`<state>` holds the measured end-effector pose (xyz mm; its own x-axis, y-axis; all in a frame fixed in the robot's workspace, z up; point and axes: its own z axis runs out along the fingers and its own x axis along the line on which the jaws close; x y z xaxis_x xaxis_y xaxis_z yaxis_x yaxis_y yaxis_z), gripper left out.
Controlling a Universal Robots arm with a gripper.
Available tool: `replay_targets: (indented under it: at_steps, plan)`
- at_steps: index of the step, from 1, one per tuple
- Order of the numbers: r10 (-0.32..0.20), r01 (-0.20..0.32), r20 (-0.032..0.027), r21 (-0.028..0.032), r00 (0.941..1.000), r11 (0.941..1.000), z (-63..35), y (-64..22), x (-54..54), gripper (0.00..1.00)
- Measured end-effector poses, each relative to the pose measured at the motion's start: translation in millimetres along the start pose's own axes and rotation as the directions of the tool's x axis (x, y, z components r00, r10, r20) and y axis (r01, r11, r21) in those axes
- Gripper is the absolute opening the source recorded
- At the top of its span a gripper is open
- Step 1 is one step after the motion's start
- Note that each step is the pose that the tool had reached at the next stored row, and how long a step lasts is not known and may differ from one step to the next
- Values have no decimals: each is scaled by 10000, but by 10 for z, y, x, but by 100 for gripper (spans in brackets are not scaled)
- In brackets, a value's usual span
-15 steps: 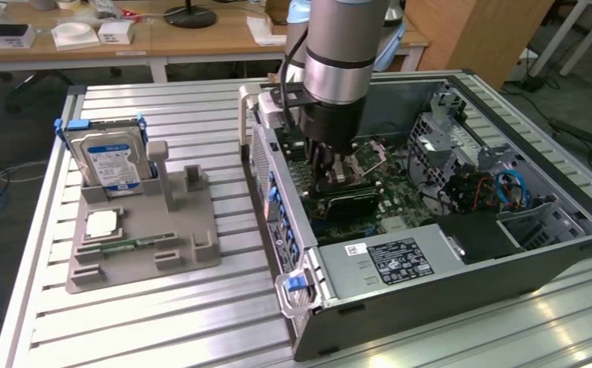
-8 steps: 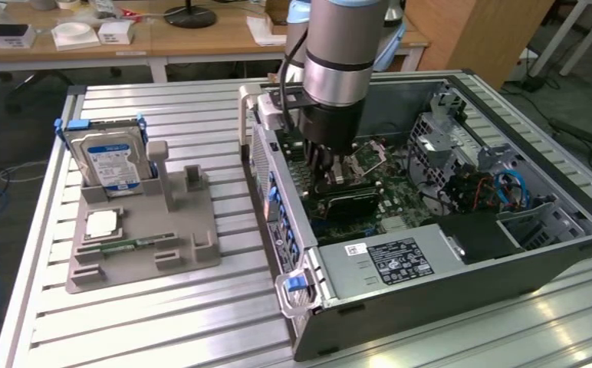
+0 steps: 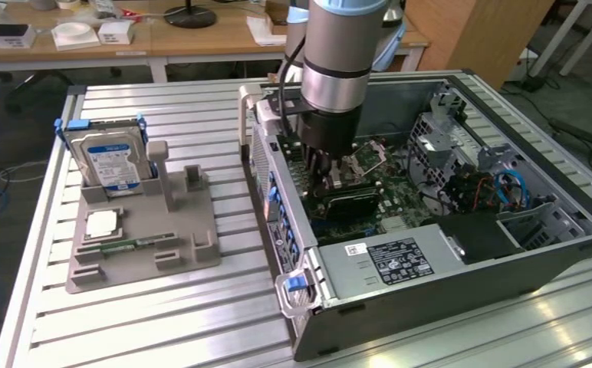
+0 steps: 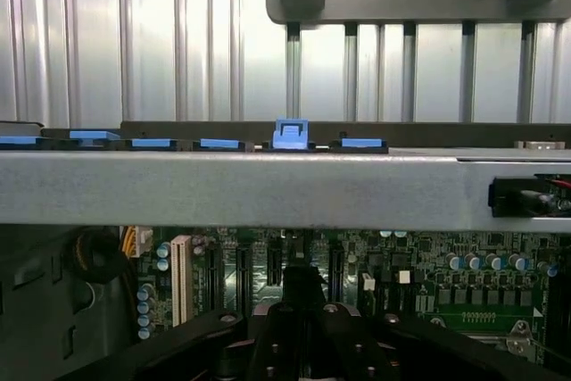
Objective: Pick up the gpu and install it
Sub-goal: 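Press down on the gpu until it lock into place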
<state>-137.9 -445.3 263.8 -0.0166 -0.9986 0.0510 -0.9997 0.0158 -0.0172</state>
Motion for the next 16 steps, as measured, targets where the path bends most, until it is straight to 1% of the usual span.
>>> replay_targets:
  at_steps: [3, 7, 10, 13, 15, 16]
  plan:
    - [0, 0, 10, 5, 10000, 10000, 6, 0, -2, 10]
    - [0, 0, 0, 0, 10000, 10000, 17, 3, -1, 10]
    - [0, 0, 9, 3, 10000, 10000, 21, 3, -2, 10]
    - [3, -3, 43, 24, 10000, 10000, -13, 0, -5, 10]
    - [2, -2, 11, 5, 10000, 10000, -58, 2, 1, 10]
    - [2, -2, 16, 8, 10000, 10000, -74, 1, 2, 10]
